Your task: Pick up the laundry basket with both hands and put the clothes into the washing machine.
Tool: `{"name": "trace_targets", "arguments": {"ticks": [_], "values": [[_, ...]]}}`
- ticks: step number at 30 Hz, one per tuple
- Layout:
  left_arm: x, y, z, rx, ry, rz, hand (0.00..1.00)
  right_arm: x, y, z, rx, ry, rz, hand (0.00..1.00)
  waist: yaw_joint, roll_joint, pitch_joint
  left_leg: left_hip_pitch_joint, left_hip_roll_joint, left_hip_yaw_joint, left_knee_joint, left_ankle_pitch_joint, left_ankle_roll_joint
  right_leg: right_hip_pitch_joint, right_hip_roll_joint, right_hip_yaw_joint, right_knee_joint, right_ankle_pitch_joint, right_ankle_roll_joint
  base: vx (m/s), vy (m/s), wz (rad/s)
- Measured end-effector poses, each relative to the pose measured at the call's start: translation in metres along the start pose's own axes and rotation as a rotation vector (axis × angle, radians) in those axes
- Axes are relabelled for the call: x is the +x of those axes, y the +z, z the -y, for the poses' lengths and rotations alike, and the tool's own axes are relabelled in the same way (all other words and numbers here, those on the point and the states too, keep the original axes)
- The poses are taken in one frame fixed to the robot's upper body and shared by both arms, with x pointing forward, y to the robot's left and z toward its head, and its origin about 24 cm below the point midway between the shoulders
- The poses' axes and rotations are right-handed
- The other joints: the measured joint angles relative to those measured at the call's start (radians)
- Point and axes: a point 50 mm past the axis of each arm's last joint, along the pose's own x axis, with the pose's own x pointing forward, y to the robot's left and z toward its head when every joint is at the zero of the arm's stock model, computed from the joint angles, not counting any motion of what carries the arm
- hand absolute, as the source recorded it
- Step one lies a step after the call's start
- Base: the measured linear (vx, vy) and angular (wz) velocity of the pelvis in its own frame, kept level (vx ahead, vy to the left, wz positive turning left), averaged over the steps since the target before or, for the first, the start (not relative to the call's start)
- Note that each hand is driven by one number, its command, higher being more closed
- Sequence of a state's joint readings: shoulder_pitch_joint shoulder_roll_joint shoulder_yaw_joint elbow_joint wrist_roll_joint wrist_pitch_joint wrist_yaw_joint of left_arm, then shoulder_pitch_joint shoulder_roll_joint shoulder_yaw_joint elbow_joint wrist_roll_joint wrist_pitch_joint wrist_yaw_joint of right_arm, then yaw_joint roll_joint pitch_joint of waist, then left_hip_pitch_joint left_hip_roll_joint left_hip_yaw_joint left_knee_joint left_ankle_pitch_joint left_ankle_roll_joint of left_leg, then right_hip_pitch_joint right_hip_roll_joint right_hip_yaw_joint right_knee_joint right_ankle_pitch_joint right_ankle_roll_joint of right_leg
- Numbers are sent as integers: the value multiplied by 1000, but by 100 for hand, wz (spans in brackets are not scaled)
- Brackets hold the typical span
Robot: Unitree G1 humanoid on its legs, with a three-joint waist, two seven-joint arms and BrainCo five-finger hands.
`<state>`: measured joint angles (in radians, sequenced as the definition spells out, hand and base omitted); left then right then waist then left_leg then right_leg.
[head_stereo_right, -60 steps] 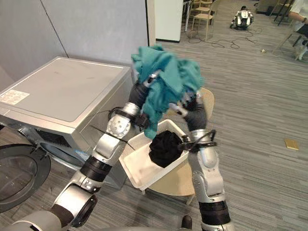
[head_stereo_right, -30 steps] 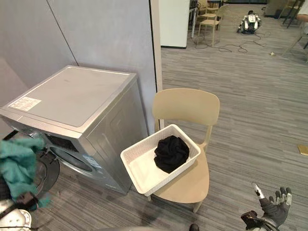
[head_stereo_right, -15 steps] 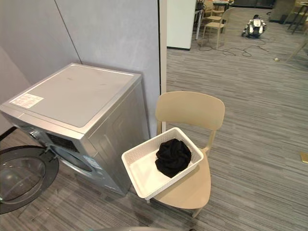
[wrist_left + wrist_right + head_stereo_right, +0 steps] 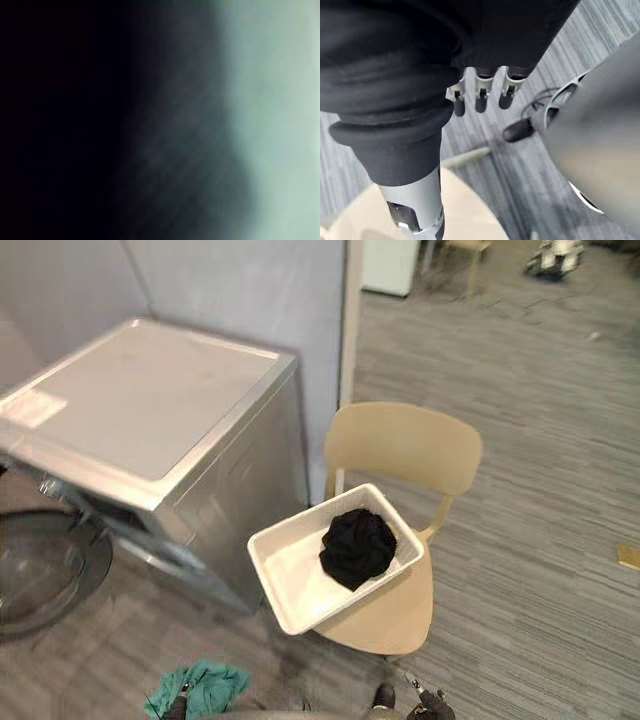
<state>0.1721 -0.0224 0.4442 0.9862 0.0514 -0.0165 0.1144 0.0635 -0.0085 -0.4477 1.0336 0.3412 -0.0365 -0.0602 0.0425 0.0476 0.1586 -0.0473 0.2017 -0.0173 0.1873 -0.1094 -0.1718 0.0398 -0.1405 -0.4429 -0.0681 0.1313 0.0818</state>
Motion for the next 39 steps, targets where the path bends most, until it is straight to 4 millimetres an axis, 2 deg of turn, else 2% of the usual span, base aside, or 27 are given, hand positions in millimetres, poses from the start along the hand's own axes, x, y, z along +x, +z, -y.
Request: {"name": "trace_targets", "arguments": {"ticks": [2, 4, 5, 6, 8, 10, 11, 12, 14, 17, 20, 23, 24, 25, 26, 27, 28, 29, 31, 32, 33, 34, 35, 36, 37, 38, 39], "values": [[-1, -6, 2, -32, 4, -26, 100, 2, 7, 0, -26, 8, 15, 0, 8, 11, 11, -45, -14, -42, -22, 71, -2, -34, -35, -77, 104, -73, 6, -110, -40, 145], [-2, -9, -4, -73, 32, -41, 100, 2, 12, -8, -26, 36, 35, 0, 5, -14, 21, -71, -63, -5, -122, 253, 25, -63, -133, -192, 233, -152, -27, -149, -19, 163], [-2, -12, -5, -79, 37, -50, 100, 2, 14, -11, -26, 46, 44, 0, 8, -18, 18, -64, -66, 7, -166, 290, 22, -62, -143, -218, 237, -158, -41, -122, -11, 121], [-2, -15, -7, -112, 53, -71, 100, 2, 19, -16, -14, 64, 66, 0, 22, -18, 20, -83, -40, 118, -82, 228, 68, -67, -150, -259, 247, -160, -52, -65, -27, 76], [-3, -21, -10, -160, 72, -111, 100, 3, 28, -16, -5, 64, 98, 0, 26, -16, 16, -95, 34, 279, 140, 101, 109, -56, -167, -319, 251, -145, -46, -40, 21, 78], [-4, -27, -10, -161, 76, -136, 100, 3, 27, -4, 22, 26, 93, 0, 20, -13, -3, -44, 93, 354, 200, 80, 106, -38, -185, -363, 251, -129, -29, 8, 187, 86], [-4, -28, -8, -154, 71, -148, 100, 4, 26, 3, 37, -1, 83, 0, -2, -1, -20, -9, 101, 364, 121, 88, 59, -31, -189, -395, 253, -113, -7, 41, 273, 86], [-3, -27, -8, -142, 67, -147, 100, 4, 26, 6, 46, -11, 74, 0, -12, 13, -34, 12, 84, 368, 61, 84, 39, -29, -185, -411, 247, -101, 1, 35, 298, 102], [4, -8, -10, -15, 38, -103, 100, 3, 10, 2, 76, -8, 16, 0, -28, -24, -59, 29, 33, 372, -94, 90, 21, -23, -183, -466, 181, -43, 7, -7, 291, 79], [10, 16, -9, 108, 11, -34, 100, 0, -11, -7, 99, 3, -53, 0, -27, -53, -67, 43, -1, 342, -119, 91, 19, 5, -194, -470, 163, -21, -10, -27, 168, 33], [10, 26, -2, 165, -18, 26, 100, -1, -14, 2, 90, -18, -68, 0, -29, -61, -77, 77, -32, 307, -118, 89, 24, 63, -235, -483, 191, -18, -10, -58, 116, 33], [9, 25, 4, 175, -37, 40, 100, 0, -8, 15, 76, -47, -52, 0, -26, -55, -88, 59, -93, 238, -123, 59, 71, 72, -332, -538, 299, -50, 23, -48, 122, 72], [9, 24, 2, 183, -32, 36, 100, 0, -5, 21, 72, -61, -45, 0, -25, -56, -83, 52, -131, 203, -118, 56, 87, 76, -393, -548, 366, -54, 16, -21, 142, 87], [9, 18, -2, 200, -25, 21, 100, 0, -3, 23, 68, -67, -41, 0, -26, -61, -78, 48, -158, 171, -114, 45, 106, 74, -438, -512, 431, -59, -46, -48, 218, 114], [7, 8, -6, 247, -24, -8, 100, 0, -1, 25, 88, -80, -24, 0, -29, -50, -81, 52, -173, 132, -97, 33, 124, 41, -460, -356, 523, -32, -192, -52, 179, 96], [6, 2, -8, 272, -27, -25, 100, 1, 2, 25, 91, -77, -12, 0, -28, -43, -82, 57, -169, 111, -89, 27, 126, 16, -436, -237, 547, -41, -202, -44, 143, 101], [6, -1, -21, 308, -8, -40, 100, 1, 0, 14, 100, -46, -21, 0, -26, -37, -75, 45, -145, 64, -67, 19, 132, -38, -309, 22, 584, -153, -162, -24, -17, 102], [7, -1, -35, 333, 20, -58, 100, 0, -6, -3, 96, 11, -35, 0, -29, -62, -77, 34, -141, 17, -64, 20, 134, -78, -153, 206, 610, -254, -128, -8, -70, 109], [8, -3, -41, 334, 31, -85, 100, -3, -17, -16, 131, 58, -60, 0, -34, -104, -63, 19, -151, -60, -61, 25, 141, -77, -20, 304, 565, -346, -133, 4, -103, 125], [7, -8, -37, 313, 25, -108, 100, -5, -23, -15, 156, 56, -71, 0, -36, -123, -64, 1, -169, -109, -47, 23, 139, -49, -4, 330, 514, -356, -117, 16, -81, 121], [7, -6, -37, 290, 33, -106, 100, -7, -27, -15, 177, 52, -78, 0, -34, -161, -66, -11, -197, -113, -25, 16, 144, -27, -22, 328, 512, -356, -63, 20, -55, 83], [8, -3, -38, 273, 35, -101, 100, -8, -28, -15, 186, 52, -78, 0, -33, -163, -52, -19, -198, -115, 0, 6, 159, -39, -25, 315, 560, -360, -56, -34, -93, 58], [9, -2, -31, 267, 18, -99, 100, -9, -26, -12, 195, 48, -57, 0, -39, -130, -24, -17, -172, -153, 24, -5, 164, -138, -17, 312, 762, -340, -80, -48, -145, 47], [9, 1, -30, 272, 17, -94, 100, -9, -26, -11, 198, 49, -53, 0, -51, -126, -23, -12, -161, -170, 17, -9, 156, -139, -1, 308, 744, -383, -68, -78, -206, 60], [12, 12, -27, 290, 13, -62, 100, -12, -34, -9, 198, 38, -76, 0, -56, -146, -37, -9, -157, -183, -33, -9, 147, -130, 32, 309, 555, -418, -49, 52, -128, 93], [16, 34, -26, 316, 13, -3, 100, -13, -39, -7, 197, 32, -92, 0, -82, -200, -38, -90, -201, -106, 222, -57, 144, -131, -1, 279, 472, -403, -20, 95, -94, 100], [17, 42, -22, 319, 4, 22, 100, -13, -37, -1, 211, 15, -76, 0, -84, -185, -34, -110, -203, -69, 342, -96, 173, -129, -12, 233, 491, -396, -27, 219, -21, 84]]}}
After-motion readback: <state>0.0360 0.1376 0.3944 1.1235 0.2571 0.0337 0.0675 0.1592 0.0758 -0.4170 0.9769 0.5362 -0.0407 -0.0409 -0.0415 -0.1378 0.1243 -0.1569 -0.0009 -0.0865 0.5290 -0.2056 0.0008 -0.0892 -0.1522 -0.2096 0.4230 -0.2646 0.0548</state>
